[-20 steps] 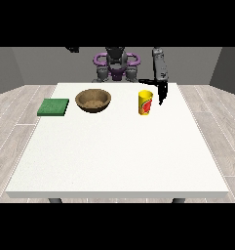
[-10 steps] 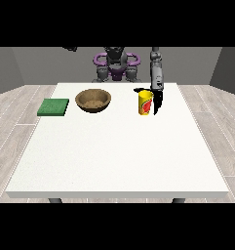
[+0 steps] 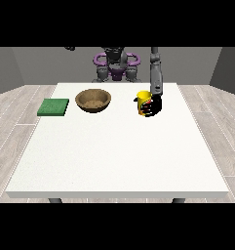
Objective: Pick the cup and pour the ball into the bowl, then pick the bowl and place it on the pad
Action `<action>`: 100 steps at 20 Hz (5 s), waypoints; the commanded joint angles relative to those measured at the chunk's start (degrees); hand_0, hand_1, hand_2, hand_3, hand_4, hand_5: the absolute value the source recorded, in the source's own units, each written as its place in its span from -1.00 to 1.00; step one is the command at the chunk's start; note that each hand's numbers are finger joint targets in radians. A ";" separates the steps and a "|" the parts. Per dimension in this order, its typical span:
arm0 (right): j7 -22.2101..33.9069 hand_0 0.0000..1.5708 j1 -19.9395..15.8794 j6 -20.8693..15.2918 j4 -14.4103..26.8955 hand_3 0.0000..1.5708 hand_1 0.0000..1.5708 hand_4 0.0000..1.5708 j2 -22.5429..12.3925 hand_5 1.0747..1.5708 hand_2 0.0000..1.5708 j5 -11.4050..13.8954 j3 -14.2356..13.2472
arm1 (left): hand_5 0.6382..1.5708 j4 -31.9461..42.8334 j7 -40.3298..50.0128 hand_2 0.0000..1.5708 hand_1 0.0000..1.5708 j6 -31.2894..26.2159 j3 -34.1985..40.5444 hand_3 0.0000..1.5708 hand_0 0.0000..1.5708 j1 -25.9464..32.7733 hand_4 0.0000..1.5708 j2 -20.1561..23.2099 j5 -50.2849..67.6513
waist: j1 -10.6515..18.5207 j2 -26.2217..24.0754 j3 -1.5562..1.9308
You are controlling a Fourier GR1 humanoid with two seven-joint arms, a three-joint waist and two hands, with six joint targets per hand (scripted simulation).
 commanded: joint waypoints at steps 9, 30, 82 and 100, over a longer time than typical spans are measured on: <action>1.81 -1.00 2.42 3.51 10.19 -1.00 -1.00 -0.76 -2.91 0.95 -1.00 -7.27 -8.27 | 0.85 -0.19 10.61 1.00 0.72 12.96 -9.19 1.00 0.72 -3.87 0.42 -1.48 -11.49 | 4.15 -12.50 0.01; -3.83 -1.00 -0.33 5.48 16.72 -1.00 -1.00 -0.57 -0.39 0.97 -1.00 -3.60 -4.65 | 0.99 11.08 47.54 1.00 0.74 44.81 -28.03 1.00 0.74 -25.03 0.02 -2.35 -46.90 | 0.71 -9.59 0.06; -9.16 -1.00 10.40 3.52 19.00 -1.00 -1.00 -0.36 4.94 0.98 -1.00 -0.25 -4.79 | 0.99 -18.81 24.11 0.11 0.03 13.65 -6.46 -0.56 0.03 -6.43 -0.39 -15.19 0.39 | 17.41 -13.21 -1.16; -19.41 -1.00 6.13 -2.46 28.90 -1.00 -1.00 -0.48 11.97 0.99 -1.00 8.34 -0.54 | 0.89 -14.98 30.51 -1.00 -1.00 -20.18 4.23 -1.00 -1.00 -17.89 -1.00 16.54 15.66 | 19.61 0.35 0.02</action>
